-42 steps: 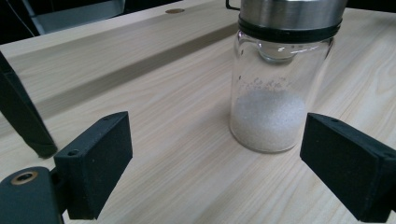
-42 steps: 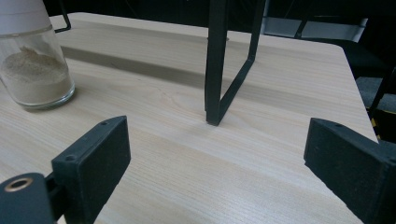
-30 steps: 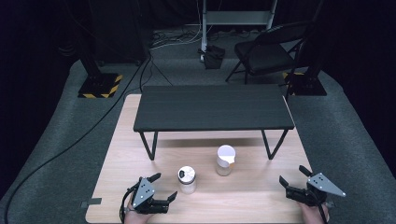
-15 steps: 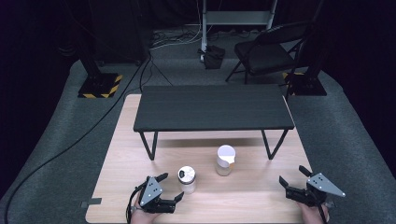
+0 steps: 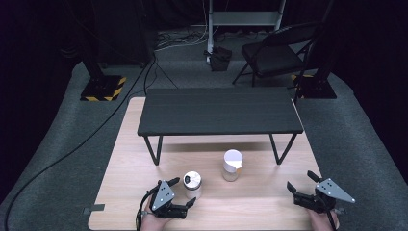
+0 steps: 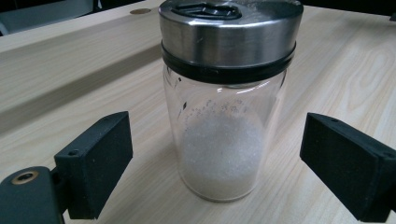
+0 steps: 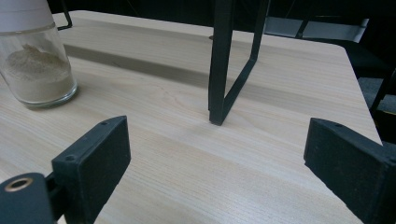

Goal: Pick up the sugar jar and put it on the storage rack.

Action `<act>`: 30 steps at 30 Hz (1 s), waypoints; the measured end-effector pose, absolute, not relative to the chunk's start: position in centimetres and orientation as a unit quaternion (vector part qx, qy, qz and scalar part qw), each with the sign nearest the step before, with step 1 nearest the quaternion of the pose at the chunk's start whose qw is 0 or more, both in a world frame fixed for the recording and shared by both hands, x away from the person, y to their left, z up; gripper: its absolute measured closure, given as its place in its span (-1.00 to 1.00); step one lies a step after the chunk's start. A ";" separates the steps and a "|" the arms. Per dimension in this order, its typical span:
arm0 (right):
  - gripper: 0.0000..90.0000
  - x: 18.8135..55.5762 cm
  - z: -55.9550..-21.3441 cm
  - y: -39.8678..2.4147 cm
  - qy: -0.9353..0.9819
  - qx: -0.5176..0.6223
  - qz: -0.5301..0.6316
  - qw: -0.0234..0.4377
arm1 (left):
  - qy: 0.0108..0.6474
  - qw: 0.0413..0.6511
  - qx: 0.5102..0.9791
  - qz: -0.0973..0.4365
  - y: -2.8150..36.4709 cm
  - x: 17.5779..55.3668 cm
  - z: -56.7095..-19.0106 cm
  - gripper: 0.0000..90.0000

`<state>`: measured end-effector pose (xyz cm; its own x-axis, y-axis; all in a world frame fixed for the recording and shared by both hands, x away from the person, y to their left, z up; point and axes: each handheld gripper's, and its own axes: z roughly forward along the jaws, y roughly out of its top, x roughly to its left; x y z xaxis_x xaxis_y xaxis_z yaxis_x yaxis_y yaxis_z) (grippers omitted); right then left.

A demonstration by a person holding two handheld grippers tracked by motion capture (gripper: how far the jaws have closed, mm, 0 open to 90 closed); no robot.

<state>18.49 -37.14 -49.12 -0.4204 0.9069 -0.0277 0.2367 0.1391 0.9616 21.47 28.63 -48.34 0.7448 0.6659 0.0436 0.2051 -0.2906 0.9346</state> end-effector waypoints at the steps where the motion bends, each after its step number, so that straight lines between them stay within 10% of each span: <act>1: -0.86 18.5 -49.1 -37.1 0.677 0.423 0.502 0.334 | 0.284 0.526 0.771 0.218 28.5 21.6 -48.4 -0.79; 30: -0.86 18.5 -49.1 -37.1 0.677 0.422 0.503 0.333 | 0.288 0.537 0.766 0.204 26.9 23.2 -48.5 -0.31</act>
